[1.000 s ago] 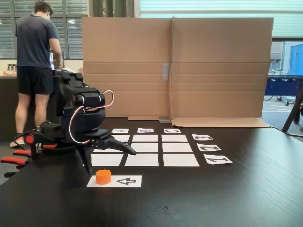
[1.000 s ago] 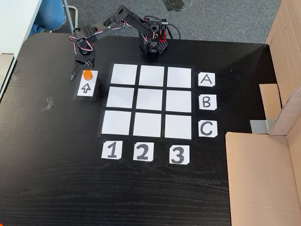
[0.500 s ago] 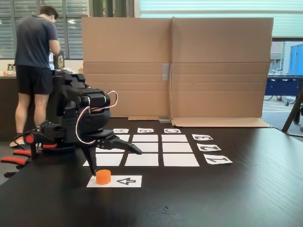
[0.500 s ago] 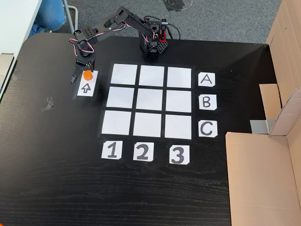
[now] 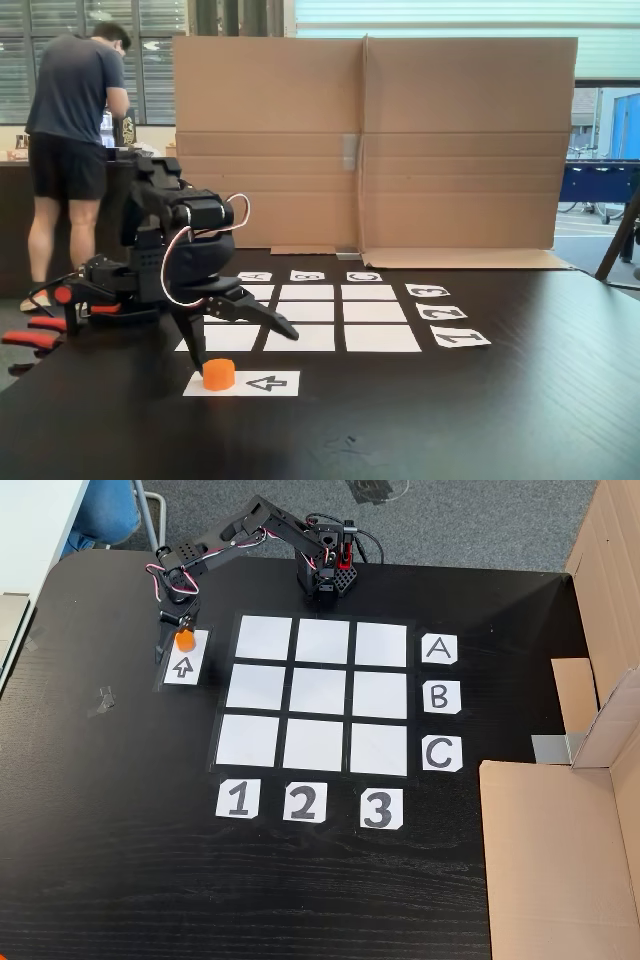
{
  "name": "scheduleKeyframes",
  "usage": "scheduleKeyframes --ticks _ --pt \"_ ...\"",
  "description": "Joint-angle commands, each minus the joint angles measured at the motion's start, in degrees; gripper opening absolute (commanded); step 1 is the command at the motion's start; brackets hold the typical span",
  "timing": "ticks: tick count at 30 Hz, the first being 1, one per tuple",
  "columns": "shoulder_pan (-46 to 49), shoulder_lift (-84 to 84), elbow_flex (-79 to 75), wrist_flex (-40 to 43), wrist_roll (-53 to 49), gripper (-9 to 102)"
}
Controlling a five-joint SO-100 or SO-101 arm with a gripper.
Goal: Pick up the round, orange token and place it in the grid on square B3.
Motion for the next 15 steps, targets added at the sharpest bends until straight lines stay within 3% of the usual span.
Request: scheduleKeyframes --ticks 1,15 --pt "-0.2 0.2 -2.3 -1.3 1.8 -1" --pt "-2.3 9.1 2.2 -2.8 -2.1 -1"
